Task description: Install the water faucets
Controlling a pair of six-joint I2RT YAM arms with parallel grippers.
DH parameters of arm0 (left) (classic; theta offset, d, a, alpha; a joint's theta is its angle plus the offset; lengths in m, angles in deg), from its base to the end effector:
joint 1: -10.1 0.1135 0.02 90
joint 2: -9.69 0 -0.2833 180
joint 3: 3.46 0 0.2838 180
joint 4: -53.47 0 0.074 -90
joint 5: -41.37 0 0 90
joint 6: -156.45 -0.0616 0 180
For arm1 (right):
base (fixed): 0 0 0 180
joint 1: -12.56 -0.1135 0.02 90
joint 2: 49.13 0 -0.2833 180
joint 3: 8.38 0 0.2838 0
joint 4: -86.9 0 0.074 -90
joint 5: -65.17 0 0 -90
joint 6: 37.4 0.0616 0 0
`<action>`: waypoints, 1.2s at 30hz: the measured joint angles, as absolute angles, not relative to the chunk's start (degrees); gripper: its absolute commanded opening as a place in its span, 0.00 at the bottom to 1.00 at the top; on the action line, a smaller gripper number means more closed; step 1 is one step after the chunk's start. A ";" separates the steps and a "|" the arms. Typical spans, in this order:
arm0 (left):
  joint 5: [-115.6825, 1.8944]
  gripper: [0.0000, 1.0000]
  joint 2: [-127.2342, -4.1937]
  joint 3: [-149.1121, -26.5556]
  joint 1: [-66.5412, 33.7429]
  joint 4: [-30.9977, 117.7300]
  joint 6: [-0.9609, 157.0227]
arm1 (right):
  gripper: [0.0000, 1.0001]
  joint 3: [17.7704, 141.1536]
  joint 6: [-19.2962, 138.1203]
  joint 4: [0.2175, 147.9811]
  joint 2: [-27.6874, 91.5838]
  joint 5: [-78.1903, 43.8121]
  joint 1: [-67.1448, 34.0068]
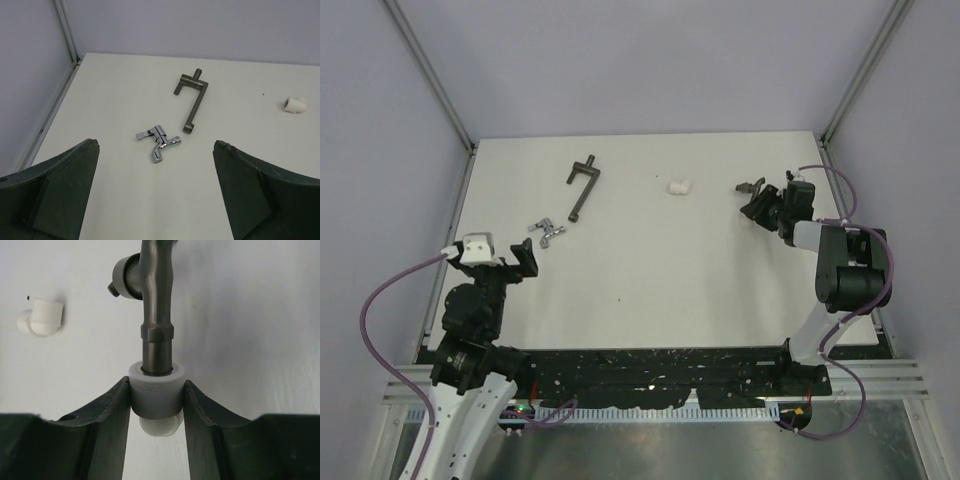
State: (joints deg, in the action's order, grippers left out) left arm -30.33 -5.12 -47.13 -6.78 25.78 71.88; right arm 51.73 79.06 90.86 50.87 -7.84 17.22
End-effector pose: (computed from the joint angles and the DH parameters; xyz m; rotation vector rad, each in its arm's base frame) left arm 0.1273 -0.0184 0.3256 -0.0977 1.5486 -0.0604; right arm 0.3947 -0.0141 0.1325 0.4309 2.1758 0.5378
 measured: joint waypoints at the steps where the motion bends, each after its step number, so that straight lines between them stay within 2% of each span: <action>1: -30.00 1.00 -4.94 -47.06 -6.67 25.78 71.77 | 0.15 52.97 79.32 90.90 51.90 -7.62 18.03; 2: -29.54 1.00 -4.68 -46.91 -6.50 25.93 71.62 | 0.20 54.11 79.65 90.90 52.69 -7.36 18.75; 3: -29.28 1.00 -4.48 -46.78 -6.35 25.97 71.51 | 0.38 54.98 80.00 90.92 53.30 -7.14 19.37; 5: -28.69 1.00 -3.98 -46.32 -6.02 26.04 71.29 | 0.60 55.81 80.34 90.77 53.78 -6.79 20.44; 6: -28.56 1.00 -3.80 -46.14 -5.89 26.04 71.07 | 0.64 56.01 80.26 90.36 53.78 -6.68 20.87; 8: -28.05 1.00 -3.39 -45.86 -5.82 26.15 70.70 | 0.80 56.65 79.73 88.96 53.76 -6.63 21.55; 9: -27.84 1.00 -3.19 -45.75 -5.80 26.21 70.64 | 0.84 57.04 79.27 88.08 53.67 -6.59 21.77; 10: -27.53 1.00 -2.86 -45.60 -5.73 26.35 70.51 | 0.99 57.26 78.73 87.27 53.34 -6.59 21.90; 11: -27.20 1.00 -2.49 -45.42 -5.63 26.45 70.48 | 0.95 57.34 77.94 86.16 52.64 -6.63 22.01; 16: -24.97 1.00 0.09 -45.05 -5.45 26.94 70.44 | 0.95 57.34 74.57 78.88 43.55 -8.36 22.10; 21: -23.49 1.00 3.78 -44.70 -5.28 27.90 70.40 | 0.96 57.61 73.70 73.72 26.90 -9.43 22.12; 31: -23.81 1.00 9.13 -44.46 -5.25 28.92 69.22 | 0.95 53.74 75.30 74.73 -6.52 -7.38 22.10; 36: -24.91 1.00 9.13 -42.87 -5.25 28.33 68.71 | 0.95 53.61 73.88 73.22 -13.60 -10.72 18.49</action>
